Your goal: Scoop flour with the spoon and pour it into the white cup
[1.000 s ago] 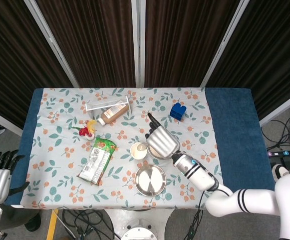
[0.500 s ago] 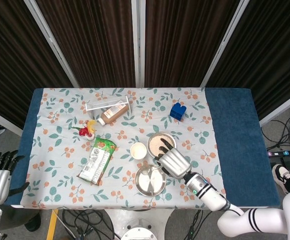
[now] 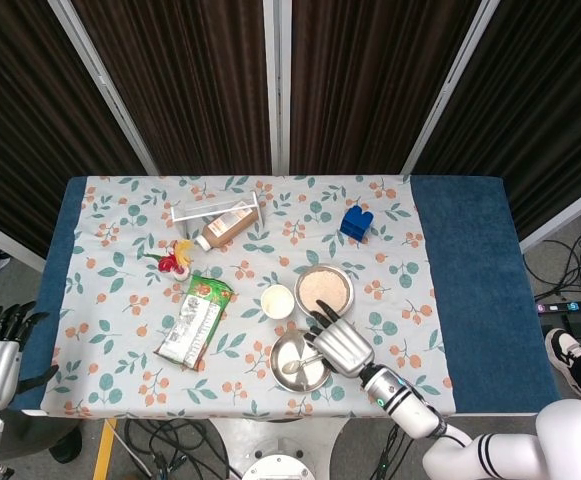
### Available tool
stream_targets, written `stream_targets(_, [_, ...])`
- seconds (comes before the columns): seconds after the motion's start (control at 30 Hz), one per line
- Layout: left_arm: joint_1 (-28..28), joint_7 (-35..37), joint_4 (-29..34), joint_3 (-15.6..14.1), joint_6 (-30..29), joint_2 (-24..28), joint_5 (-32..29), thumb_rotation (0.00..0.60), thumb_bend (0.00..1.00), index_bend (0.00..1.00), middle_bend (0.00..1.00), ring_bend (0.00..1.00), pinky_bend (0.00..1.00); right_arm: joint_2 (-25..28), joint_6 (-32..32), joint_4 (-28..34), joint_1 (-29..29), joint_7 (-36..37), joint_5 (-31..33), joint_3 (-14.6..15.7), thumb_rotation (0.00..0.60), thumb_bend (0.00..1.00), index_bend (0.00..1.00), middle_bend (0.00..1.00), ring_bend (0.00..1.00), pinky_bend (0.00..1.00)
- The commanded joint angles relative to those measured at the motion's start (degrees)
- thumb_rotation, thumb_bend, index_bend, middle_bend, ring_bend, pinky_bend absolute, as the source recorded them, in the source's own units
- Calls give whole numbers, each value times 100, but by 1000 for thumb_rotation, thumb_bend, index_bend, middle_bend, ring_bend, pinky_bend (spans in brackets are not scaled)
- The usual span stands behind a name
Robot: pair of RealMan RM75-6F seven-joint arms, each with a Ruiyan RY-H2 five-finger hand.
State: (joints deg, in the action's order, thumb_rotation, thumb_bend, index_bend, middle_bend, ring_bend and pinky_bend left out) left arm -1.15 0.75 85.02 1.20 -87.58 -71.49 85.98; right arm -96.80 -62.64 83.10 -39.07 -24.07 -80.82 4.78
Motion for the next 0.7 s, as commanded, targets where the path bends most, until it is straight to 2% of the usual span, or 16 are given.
stream_targets(0.03, [-3, 5, -3, -2, -3, 3, 12, 600, 25, 279, 224, 121, 65, 108, -135, 108, 87, 77, -89, -54, 600, 126, 390, 403, 117, 0])
stream_targets(0.17, [-10, 18, -7, 3, -3, 11, 22, 600, 25, 279, 224, 121, 65, 629, -728, 496, 366, 237, -279, -159, 600, 135, 386, 398, 126, 0])
stream_targets(0.3, [-35, 21, -12, 15, 34, 29, 12, 600, 25, 279, 224, 121, 65, 1523, -1405, 957, 809, 431, -319, -182, 600, 154, 371, 369, 143, 0])
stream_targets(0.37, [-55, -2, 6, 28, 43, 35, 19, 600, 25, 279, 224, 121, 65, 2085, -1618, 1172, 1053, 573, -305, -84, 600, 161, 323, 312, 114, 0])
stream_targets(0.47, [-88, -65, 61, 52, 51, 46, 28, 600, 26, 279, 224, 121, 65, 2753, -1992, 1405, 1458, 842, -344, 90, 600, 169, 174, 199, 30, 0])
stream_targets(0.57, [-110, -151, 153, 61, 51, 57, 46, 600, 25, 279, 224, 121, 65, 3113, -2488, 1502, 1916, 1185, -418, 200, 600, 176, 108, 151, 0, 0])
stream_targets(0.7, [-139, -267, 273, 71, 55, 87, 67, 600, 25, 279, 224, 121, 65, 3274, -3047, 1488, 2419, 1464, -562, 259, 600, 192, 104, 146, 0, 0])
